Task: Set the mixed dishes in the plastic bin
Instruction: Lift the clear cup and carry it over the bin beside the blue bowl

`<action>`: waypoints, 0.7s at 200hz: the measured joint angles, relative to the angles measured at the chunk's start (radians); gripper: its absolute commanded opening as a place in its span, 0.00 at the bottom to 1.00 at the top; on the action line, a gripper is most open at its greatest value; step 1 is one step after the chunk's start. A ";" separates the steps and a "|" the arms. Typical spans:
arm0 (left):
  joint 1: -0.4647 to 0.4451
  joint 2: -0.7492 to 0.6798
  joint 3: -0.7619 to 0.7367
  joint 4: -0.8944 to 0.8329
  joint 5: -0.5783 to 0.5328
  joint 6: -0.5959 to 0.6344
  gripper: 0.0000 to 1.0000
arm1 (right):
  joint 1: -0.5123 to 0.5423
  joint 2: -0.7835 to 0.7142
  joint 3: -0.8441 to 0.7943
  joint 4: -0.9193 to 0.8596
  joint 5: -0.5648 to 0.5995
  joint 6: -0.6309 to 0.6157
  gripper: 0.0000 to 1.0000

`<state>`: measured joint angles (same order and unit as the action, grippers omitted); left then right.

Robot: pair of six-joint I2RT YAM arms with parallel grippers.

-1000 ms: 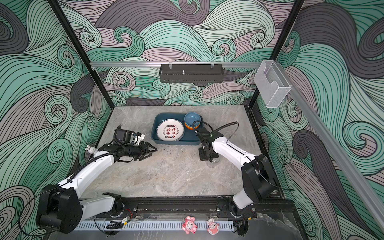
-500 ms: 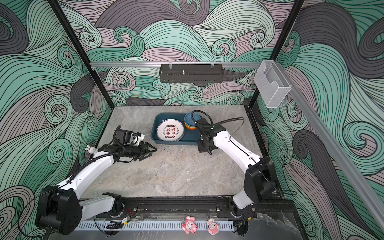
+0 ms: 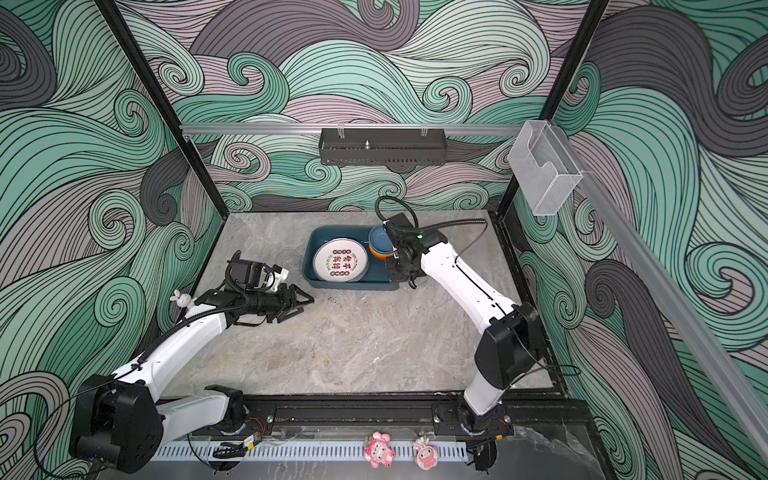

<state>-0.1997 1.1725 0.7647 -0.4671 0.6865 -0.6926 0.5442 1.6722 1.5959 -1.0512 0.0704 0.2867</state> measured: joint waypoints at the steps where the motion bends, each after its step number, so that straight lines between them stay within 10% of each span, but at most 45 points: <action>1: 0.000 0.000 0.000 0.000 0.000 0.000 0.60 | 0.000 0.003 0.005 -0.001 0.000 0.000 0.00; 140: 0.000 -0.011 -0.019 0.005 0.003 -0.008 0.60 | 0.000 0.295 0.336 -0.026 -0.030 -0.018 0.00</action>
<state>-0.1997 1.1610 0.7456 -0.4625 0.6891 -0.7002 0.5442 1.9675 1.9320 -1.0767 0.0406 0.2687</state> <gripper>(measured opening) 0.597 0.074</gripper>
